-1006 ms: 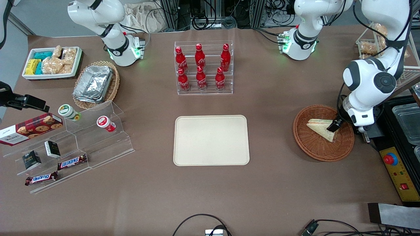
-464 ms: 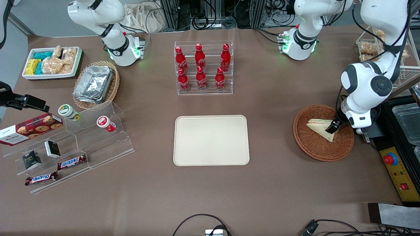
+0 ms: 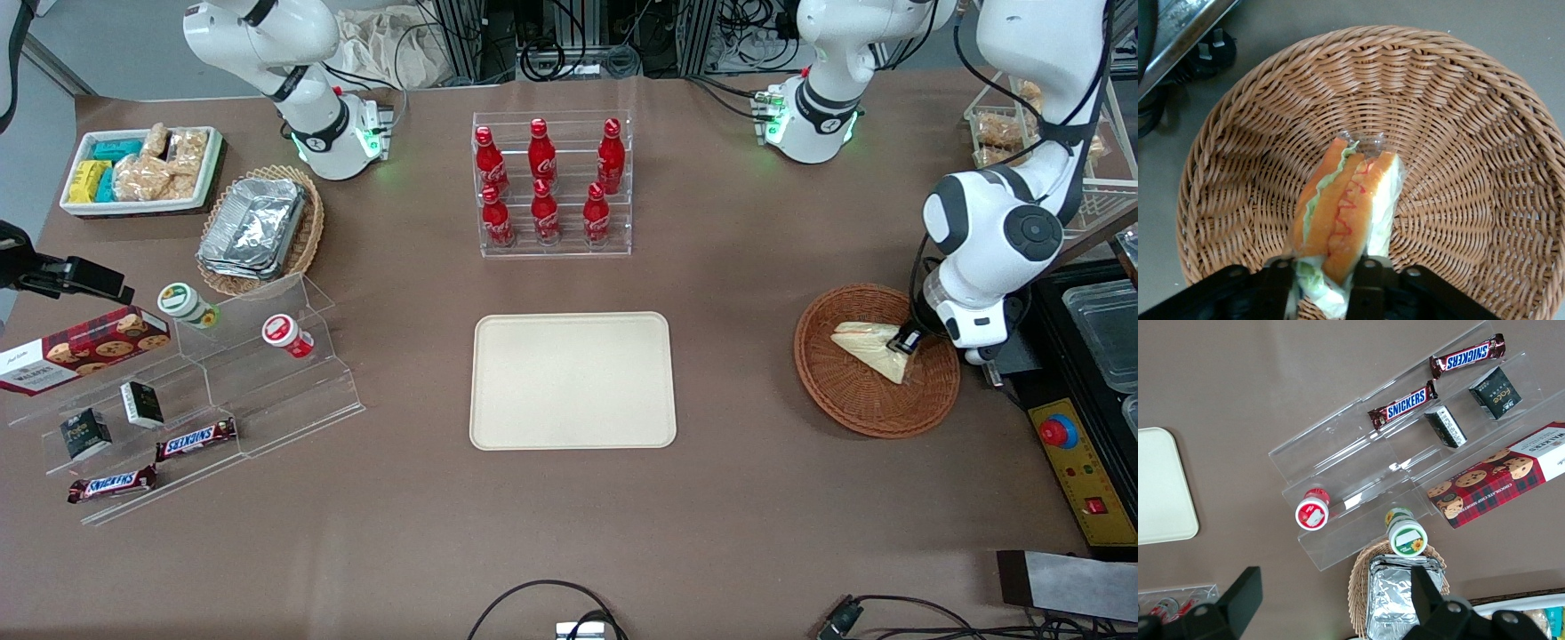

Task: Place sandwich from basket to tray
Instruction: 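Lower the open left gripper and close it on the sandwich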

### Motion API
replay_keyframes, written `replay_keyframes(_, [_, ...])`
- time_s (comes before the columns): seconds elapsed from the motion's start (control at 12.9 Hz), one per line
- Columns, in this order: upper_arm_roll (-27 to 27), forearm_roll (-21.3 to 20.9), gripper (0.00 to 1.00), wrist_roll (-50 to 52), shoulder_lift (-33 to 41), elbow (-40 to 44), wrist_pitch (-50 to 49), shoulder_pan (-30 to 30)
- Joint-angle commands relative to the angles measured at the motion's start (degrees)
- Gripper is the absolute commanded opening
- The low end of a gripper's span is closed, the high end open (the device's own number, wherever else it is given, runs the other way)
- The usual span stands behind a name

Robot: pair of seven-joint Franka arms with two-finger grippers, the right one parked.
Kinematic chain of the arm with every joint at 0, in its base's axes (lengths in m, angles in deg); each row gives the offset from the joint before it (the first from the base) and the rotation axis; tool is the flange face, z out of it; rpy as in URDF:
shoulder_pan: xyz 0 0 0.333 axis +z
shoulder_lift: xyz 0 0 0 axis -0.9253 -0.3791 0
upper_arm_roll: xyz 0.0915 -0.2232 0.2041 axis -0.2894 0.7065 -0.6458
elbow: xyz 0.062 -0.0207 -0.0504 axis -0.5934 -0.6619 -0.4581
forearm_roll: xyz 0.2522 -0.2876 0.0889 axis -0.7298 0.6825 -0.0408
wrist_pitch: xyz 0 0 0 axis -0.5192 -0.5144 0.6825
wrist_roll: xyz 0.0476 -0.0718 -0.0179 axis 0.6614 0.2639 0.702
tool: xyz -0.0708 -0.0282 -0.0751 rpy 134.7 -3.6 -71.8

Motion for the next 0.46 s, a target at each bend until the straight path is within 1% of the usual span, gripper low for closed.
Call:
replay_keyframes(0.0, [0.3,-0.2,0.03,0.6,0.7,0.0,0.7,0.3])
replay_keyframes(0.15, [0.3,-0.2,0.03,0.2,1.9,0.2,0.0,0.3])
replay_keyframes(0.39, [1.2,-0.9,0.04,-0.3,5.8,2.9,-8.2,-0.6])
